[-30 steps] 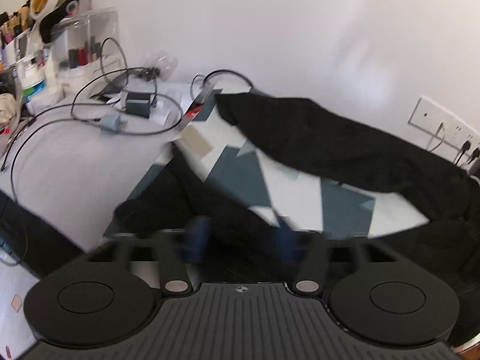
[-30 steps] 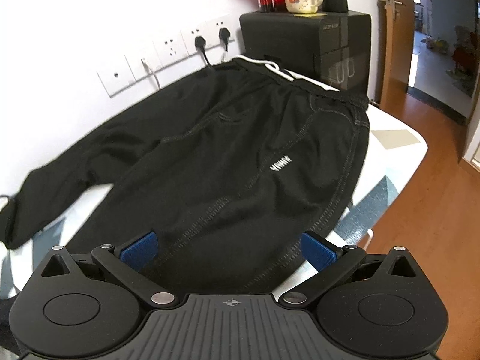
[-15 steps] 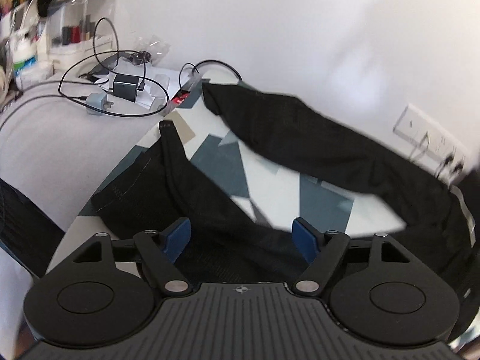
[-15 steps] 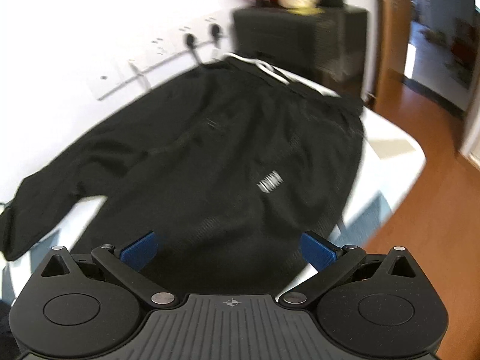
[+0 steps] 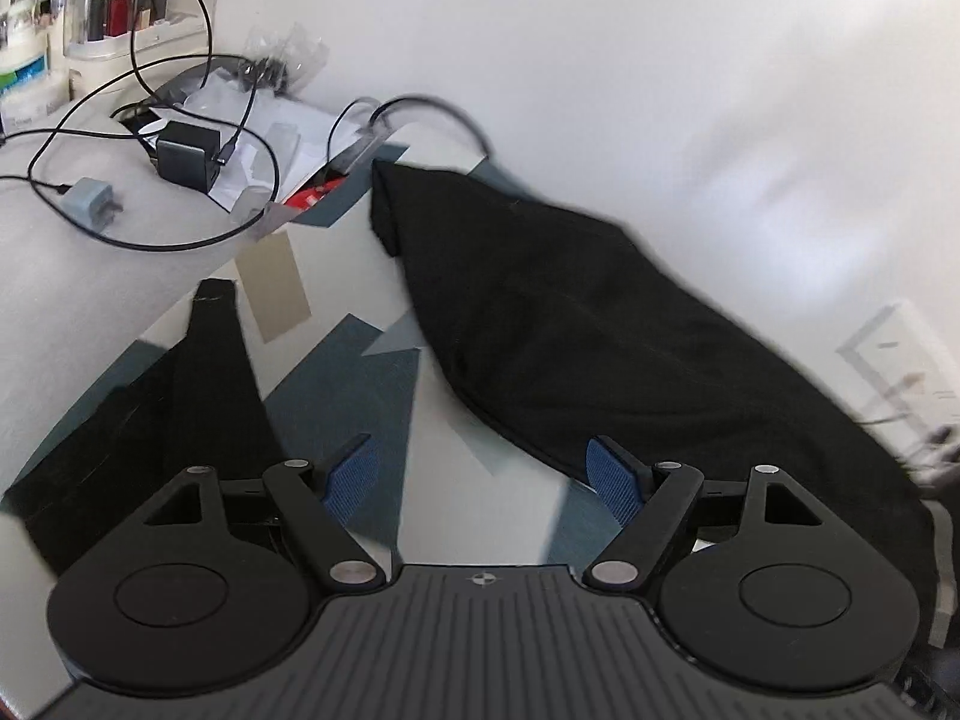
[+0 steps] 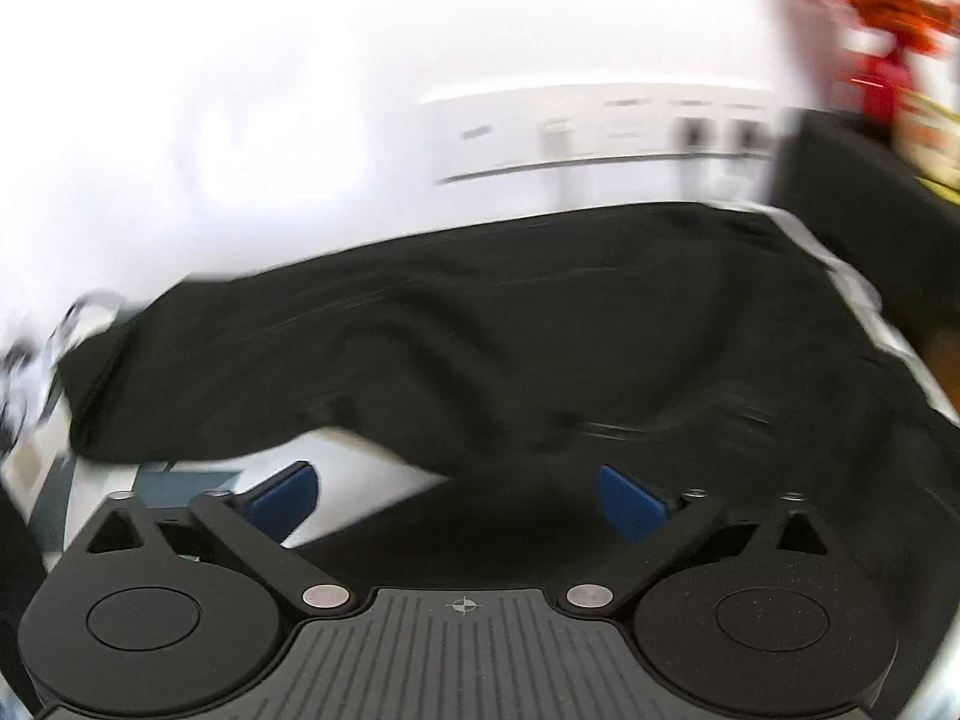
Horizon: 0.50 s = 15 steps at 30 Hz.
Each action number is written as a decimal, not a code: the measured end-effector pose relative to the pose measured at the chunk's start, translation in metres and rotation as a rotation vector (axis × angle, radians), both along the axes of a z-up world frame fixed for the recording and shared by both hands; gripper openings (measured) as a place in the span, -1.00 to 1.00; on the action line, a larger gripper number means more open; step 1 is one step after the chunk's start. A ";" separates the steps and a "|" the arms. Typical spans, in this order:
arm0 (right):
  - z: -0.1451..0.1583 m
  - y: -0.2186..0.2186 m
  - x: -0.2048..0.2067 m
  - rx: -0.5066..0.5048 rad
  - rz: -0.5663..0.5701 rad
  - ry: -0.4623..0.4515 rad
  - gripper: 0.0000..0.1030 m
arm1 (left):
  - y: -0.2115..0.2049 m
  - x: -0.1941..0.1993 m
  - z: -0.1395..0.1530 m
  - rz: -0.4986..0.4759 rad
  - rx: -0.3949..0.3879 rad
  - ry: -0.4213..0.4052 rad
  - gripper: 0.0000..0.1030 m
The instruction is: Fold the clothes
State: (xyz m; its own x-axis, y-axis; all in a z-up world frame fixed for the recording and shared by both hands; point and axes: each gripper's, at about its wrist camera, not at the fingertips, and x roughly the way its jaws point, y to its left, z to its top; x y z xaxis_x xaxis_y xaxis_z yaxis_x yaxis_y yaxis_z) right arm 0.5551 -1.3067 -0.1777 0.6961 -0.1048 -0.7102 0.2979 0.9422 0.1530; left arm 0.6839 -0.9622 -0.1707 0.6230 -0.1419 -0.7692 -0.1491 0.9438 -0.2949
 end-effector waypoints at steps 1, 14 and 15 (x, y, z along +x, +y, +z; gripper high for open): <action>-0.009 0.004 0.013 -0.010 0.037 0.008 0.63 | -0.007 0.013 -0.007 0.013 0.028 0.015 0.52; -0.060 0.004 0.102 -0.035 0.165 0.087 0.05 | -0.014 0.086 -0.060 0.144 0.140 0.044 -0.35; -0.059 0.004 0.103 -0.030 0.171 0.082 -0.42 | -0.013 0.087 -0.058 0.136 0.144 0.028 -0.87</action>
State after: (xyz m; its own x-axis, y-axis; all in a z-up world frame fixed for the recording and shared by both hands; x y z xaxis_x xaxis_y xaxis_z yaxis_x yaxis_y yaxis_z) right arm 0.6577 -1.3032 -0.2366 0.6452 -0.0118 -0.7639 0.1438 0.9839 0.1062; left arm 0.7714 -0.9753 -0.2287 0.6067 0.0545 -0.7931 -0.2840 0.9467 -0.1522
